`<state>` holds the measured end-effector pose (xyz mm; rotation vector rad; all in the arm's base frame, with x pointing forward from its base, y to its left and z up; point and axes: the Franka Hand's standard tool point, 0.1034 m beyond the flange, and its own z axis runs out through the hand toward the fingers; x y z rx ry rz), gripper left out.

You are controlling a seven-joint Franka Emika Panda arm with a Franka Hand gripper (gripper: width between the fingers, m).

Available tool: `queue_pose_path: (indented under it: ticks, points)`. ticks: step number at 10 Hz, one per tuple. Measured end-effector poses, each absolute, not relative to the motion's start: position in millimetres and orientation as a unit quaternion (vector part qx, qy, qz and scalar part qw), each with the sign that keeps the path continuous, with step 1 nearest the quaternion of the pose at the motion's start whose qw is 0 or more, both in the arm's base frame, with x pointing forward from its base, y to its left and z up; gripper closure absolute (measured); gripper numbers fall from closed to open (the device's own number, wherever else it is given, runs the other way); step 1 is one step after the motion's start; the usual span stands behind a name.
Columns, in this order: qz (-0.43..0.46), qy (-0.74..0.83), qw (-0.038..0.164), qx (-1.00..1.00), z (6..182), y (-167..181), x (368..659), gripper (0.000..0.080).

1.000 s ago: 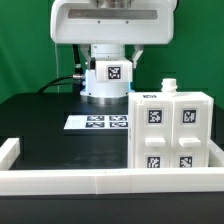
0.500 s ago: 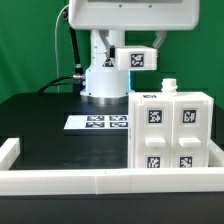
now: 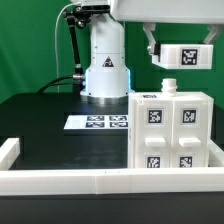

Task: Assemble cabinet

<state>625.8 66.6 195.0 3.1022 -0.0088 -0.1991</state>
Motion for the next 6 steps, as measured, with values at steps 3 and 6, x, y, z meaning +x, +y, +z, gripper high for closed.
queue_pose_path:
  ticks: [3,6]
  points:
    - [-0.059,-0.001,0.016,0.998,182.7,65,618,0.0238]
    - [-0.062,-0.001,0.016,0.998,172.2,64,606,0.0238]
